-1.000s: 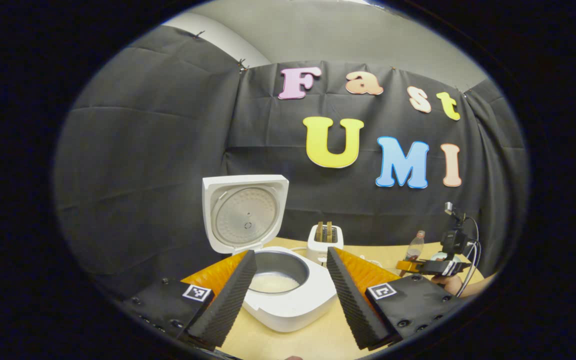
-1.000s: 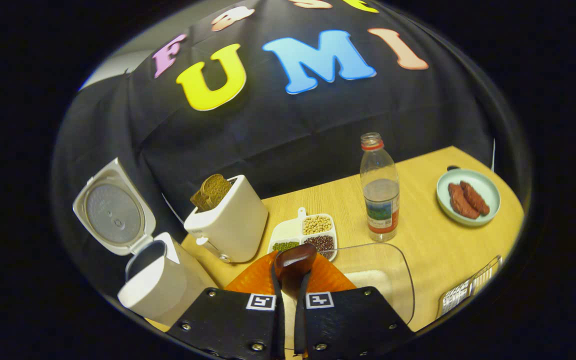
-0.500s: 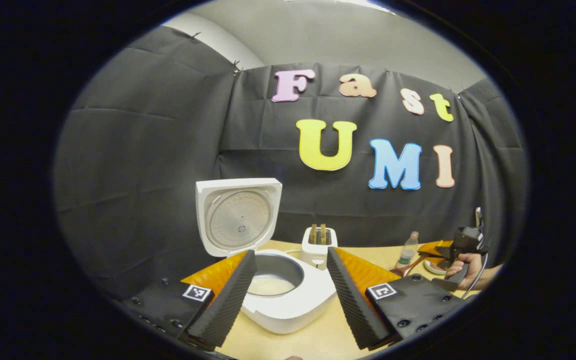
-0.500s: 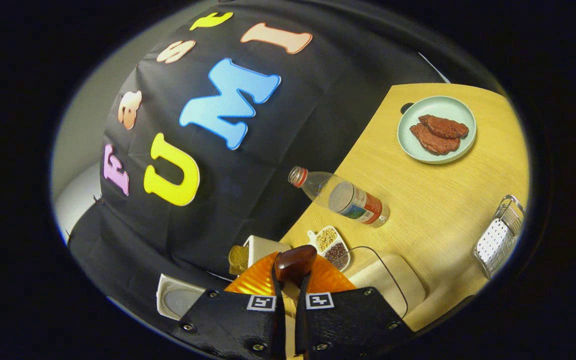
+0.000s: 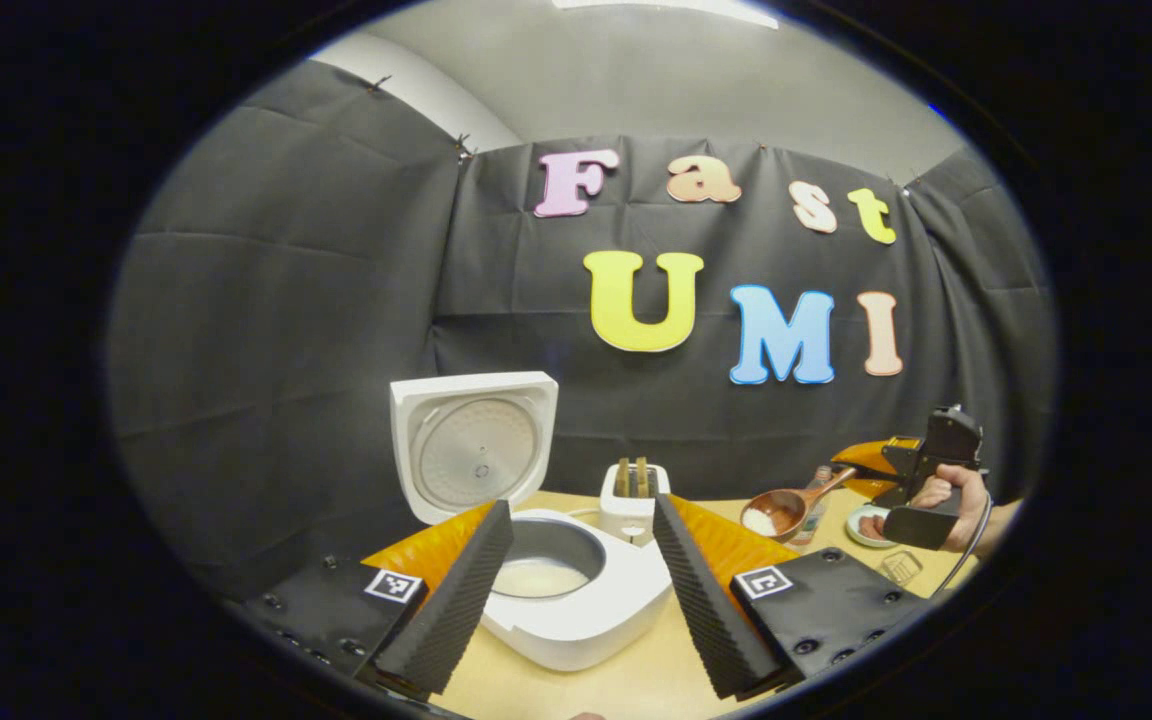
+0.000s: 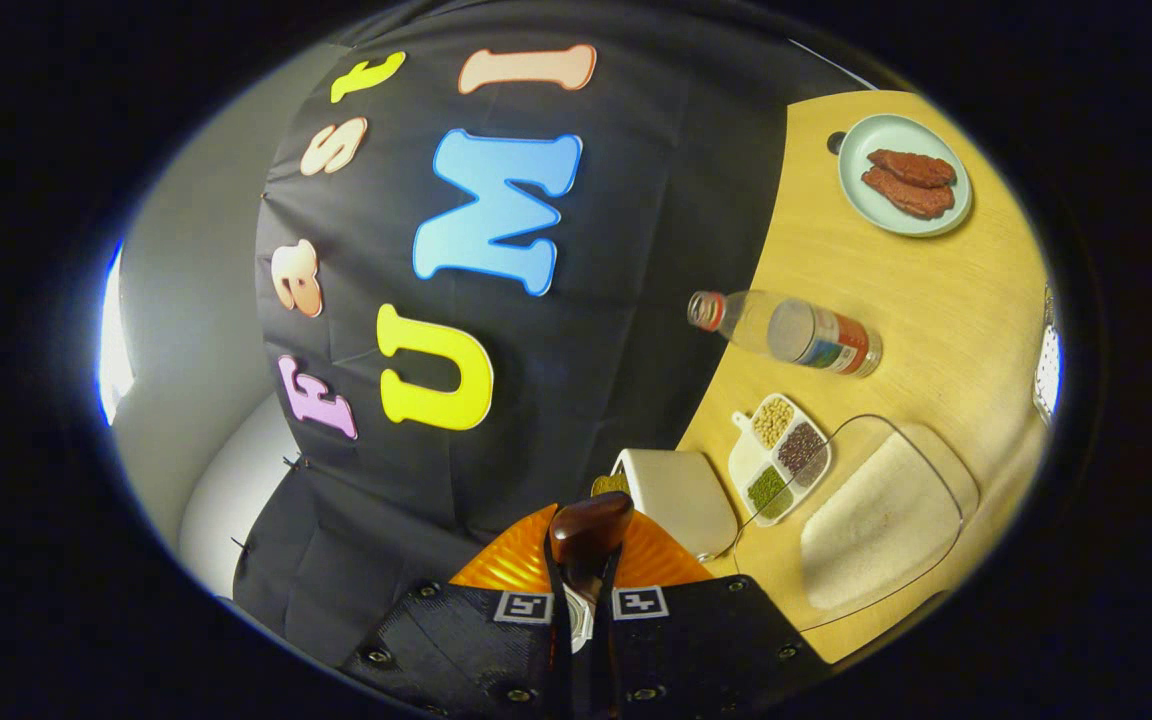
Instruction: Close the left gripper, press the button to open the rice cooker; take a wooden spoon from the chopstick holder with the right hand, scoop a spoonful of rice and pour it into the rice cooker, then put the wooden spoon back into the chopstick holder.
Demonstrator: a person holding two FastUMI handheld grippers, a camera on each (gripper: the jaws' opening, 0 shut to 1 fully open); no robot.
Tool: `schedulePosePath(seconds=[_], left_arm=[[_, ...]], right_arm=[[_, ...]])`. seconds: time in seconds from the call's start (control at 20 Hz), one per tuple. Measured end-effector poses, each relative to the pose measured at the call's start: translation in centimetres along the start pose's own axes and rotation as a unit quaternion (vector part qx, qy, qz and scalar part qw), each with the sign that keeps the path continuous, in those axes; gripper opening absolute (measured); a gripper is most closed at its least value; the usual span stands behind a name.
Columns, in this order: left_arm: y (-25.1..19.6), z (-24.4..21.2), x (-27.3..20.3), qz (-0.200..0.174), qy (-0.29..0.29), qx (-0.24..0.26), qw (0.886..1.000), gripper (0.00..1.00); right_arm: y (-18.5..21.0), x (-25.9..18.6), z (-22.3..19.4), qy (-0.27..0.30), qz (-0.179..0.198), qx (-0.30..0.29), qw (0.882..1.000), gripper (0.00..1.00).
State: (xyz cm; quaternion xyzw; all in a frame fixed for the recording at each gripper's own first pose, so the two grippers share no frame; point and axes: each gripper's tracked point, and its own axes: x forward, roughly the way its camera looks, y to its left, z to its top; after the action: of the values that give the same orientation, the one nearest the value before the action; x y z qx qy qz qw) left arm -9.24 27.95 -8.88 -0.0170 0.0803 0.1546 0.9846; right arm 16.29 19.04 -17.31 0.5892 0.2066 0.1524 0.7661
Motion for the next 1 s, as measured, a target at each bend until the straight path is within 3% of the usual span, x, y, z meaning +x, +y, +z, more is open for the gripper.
schedulePosePath(seconds=[0.6, 1.0], left_arm=[[3.4, -1.0, -1.5, 0.008, 0.008, -0.018, 1.0, 0.98], [4.2, -1.7, -3.3, -0.005, 0.007, -0.02, 1.0, 0.98]], right_arm=[[6.5, 7.6, -10.1, 0.072, 0.032, -0.048, 0.996, 0.07], [9.3, 11.3, -16.0, 0.11, 0.037, -0.137, 0.984, 0.07]])
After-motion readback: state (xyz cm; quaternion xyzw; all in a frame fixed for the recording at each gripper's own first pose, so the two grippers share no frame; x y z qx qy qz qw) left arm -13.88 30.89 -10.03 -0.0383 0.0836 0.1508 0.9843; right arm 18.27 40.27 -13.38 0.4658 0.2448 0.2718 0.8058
